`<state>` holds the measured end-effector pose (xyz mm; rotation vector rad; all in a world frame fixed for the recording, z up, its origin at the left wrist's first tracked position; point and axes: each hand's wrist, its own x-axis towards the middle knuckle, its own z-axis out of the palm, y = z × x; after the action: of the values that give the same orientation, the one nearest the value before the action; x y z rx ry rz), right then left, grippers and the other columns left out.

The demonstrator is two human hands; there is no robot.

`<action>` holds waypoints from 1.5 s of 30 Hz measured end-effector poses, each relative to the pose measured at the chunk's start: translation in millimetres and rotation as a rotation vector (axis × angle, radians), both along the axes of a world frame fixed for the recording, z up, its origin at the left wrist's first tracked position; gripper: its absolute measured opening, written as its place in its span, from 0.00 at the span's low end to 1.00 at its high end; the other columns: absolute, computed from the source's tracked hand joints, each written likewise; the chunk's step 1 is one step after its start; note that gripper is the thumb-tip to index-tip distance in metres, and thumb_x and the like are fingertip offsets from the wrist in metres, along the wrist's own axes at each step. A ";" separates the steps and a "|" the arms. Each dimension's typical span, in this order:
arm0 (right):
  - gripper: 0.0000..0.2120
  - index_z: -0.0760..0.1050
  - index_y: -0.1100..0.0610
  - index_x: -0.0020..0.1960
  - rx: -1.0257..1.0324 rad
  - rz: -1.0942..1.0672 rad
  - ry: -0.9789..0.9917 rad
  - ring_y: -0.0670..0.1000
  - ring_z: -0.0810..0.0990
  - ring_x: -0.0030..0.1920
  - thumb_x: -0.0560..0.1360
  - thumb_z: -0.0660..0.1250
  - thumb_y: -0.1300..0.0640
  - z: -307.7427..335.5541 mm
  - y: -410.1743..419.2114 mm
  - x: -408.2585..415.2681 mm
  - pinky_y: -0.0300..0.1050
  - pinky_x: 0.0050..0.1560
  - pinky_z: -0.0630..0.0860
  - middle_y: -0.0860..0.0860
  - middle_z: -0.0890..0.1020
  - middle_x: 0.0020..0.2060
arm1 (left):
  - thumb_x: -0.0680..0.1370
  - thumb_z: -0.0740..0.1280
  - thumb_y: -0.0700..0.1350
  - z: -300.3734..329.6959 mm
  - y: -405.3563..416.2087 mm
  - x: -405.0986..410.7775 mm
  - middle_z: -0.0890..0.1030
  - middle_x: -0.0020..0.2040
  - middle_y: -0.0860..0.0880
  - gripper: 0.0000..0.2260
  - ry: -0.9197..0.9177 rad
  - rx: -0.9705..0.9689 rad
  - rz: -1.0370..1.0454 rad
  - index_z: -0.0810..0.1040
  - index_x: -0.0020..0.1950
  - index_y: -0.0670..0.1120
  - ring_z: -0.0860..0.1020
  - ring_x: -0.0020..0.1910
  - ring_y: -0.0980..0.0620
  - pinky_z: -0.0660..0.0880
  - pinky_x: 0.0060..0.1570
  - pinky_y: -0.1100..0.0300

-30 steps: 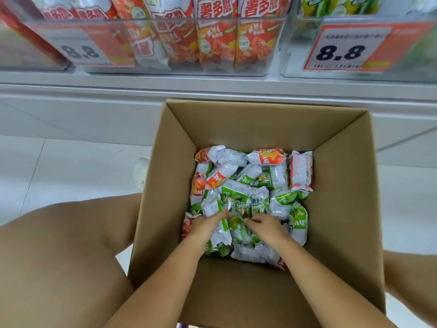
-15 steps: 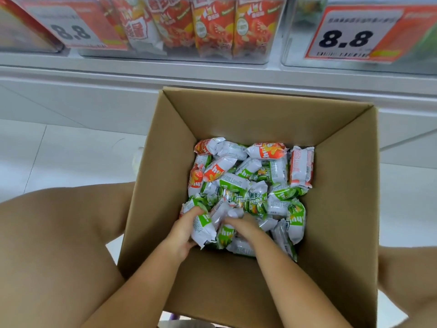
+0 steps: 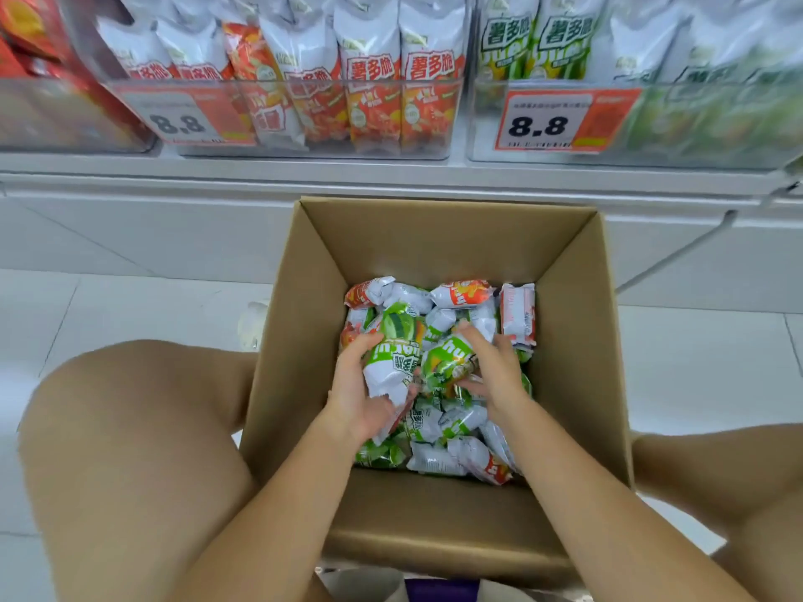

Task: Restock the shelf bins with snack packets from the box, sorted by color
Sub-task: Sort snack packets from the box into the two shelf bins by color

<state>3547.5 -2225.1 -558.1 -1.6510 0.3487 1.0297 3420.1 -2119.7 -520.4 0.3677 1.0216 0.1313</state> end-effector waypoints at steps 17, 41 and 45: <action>0.46 0.73 0.44 0.67 0.312 0.066 0.041 0.53 0.76 0.63 0.53 0.71 0.24 124.5 -14.5 -3.8 0.42 0.38 0.76 0.51 0.76 0.66 | 0.77 0.62 0.53 100.3 10.9 -8.1 0.80 0.58 0.43 0.21 -0.427 -0.006 0.015 0.76 0.65 0.44 0.79 0.53 0.45 0.63 0.70 0.47; 0.27 0.68 0.53 0.63 -0.104 0.418 -1.338 0.50 0.75 0.58 0.69 0.75 0.50 271.5 20.6 159.3 0.46 0.52 0.70 0.46 0.77 0.58 | 0.68 0.77 0.50 238.9 74.5 113.3 0.76 0.53 0.53 0.19 0.133 1.736 -0.385 0.74 0.55 0.55 0.76 0.48 0.59 0.72 0.46 0.67; 0.25 0.68 0.53 0.64 -0.158 0.561 -1.447 0.53 0.72 0.60 0.71 0.74 0.51 259.3 38.0 167.9 0.43 0.49 0.65 0.51 0.75 0.59 | 0.71 0.75 0.47 236.2 70.9 149.4 0.72 0.54 0.52 0.16 0.106 2.011 -0.325 0.76 0.57 0.49 0.71 0.49 0.59 0.69 0.50 0.62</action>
<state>3715.4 -2187.0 -298.8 -2.2421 -1.0462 -0.0457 3569.4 -2048.7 -284.3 2.3452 0.5770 0.8467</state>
